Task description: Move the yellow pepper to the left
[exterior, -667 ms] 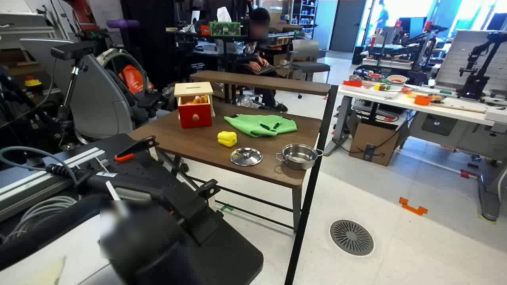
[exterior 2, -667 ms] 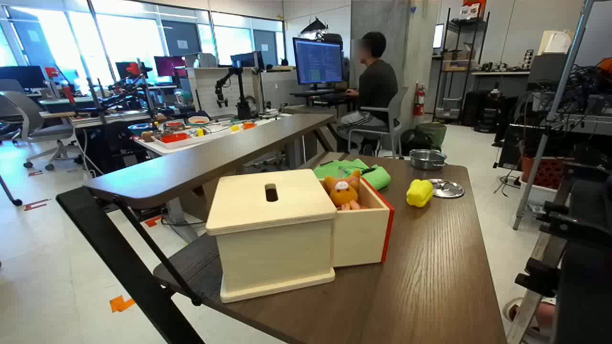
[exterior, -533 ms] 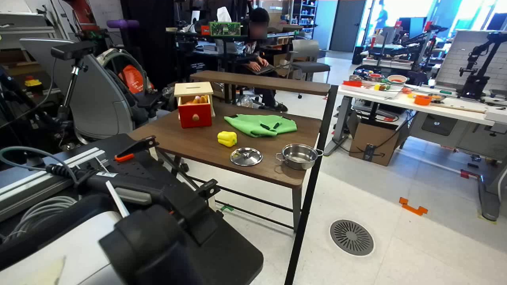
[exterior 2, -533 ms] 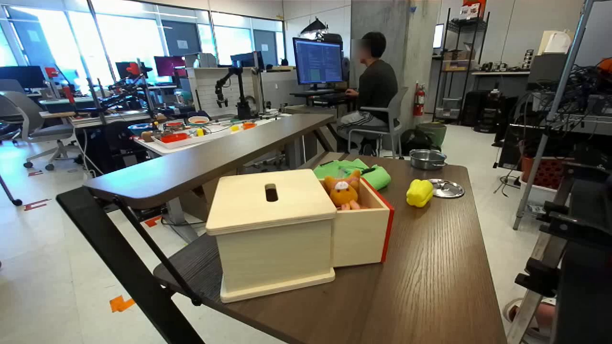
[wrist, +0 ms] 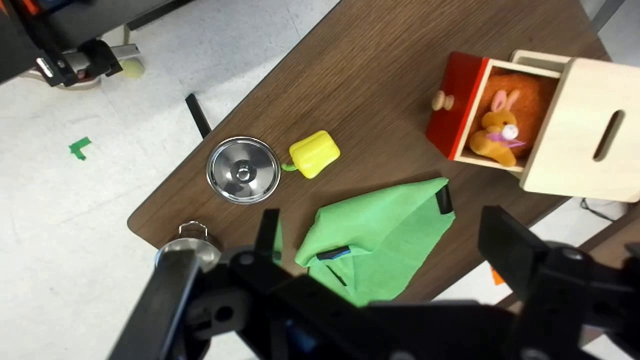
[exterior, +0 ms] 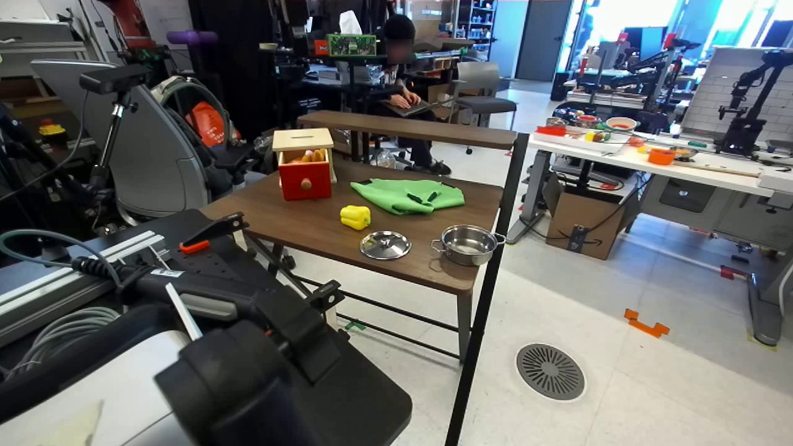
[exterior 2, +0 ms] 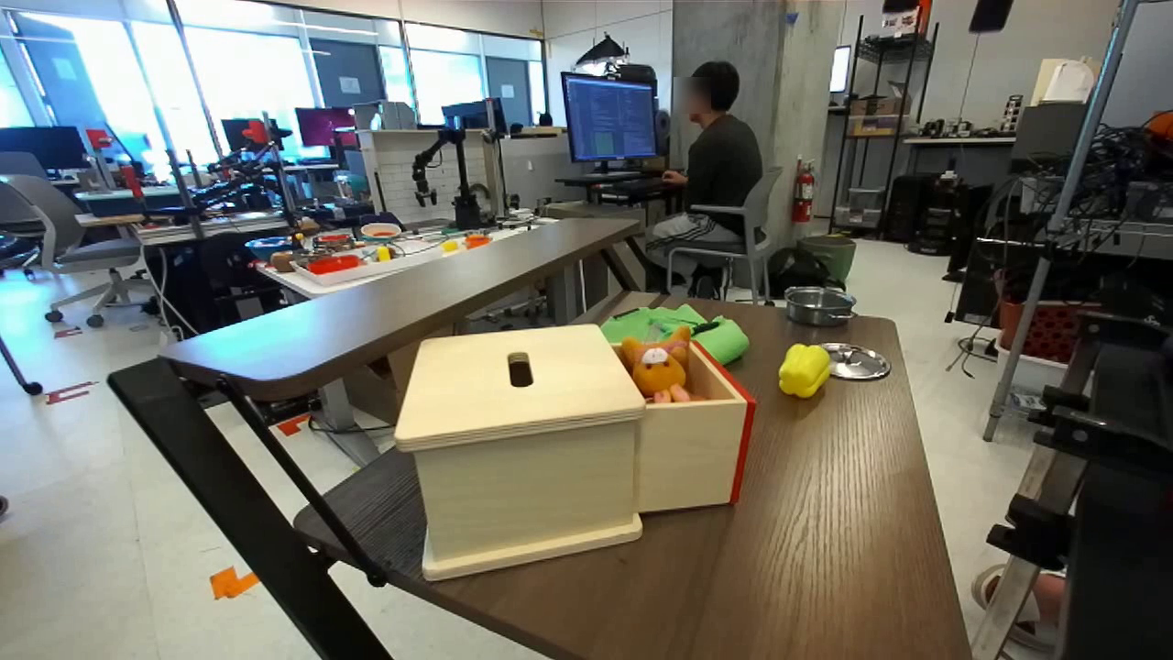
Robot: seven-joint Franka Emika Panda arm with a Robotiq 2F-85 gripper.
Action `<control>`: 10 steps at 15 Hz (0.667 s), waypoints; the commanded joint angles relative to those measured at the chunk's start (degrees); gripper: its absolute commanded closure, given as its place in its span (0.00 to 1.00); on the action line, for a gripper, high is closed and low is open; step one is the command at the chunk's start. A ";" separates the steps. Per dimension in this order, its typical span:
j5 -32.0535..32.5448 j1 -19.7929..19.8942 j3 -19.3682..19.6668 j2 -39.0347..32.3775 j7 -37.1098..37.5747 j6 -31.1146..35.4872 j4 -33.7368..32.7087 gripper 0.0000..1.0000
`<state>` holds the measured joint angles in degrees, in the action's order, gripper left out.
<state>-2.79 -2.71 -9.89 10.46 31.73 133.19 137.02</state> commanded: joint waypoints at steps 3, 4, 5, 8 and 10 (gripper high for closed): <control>4.40 -0.57 0.93 -14.79 13.88 11.02 -3.26 0.00; 4.19 -1.01 1.61 -16.87 15.39 13.18 -3.51 0.00; 2.97 -1.39 2.26 -18.84 15.41 14.60 -3.95 0.00; 1.79 -2.18 4.39 -24.09 16.10 17.93 -5.61 0.00; -0.78 -2.36 4.74 -27.72 14.28 19.66 -7.23 0.00</control>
<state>-0.15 -3.65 -6.62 -12.35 47.07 150.40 132.99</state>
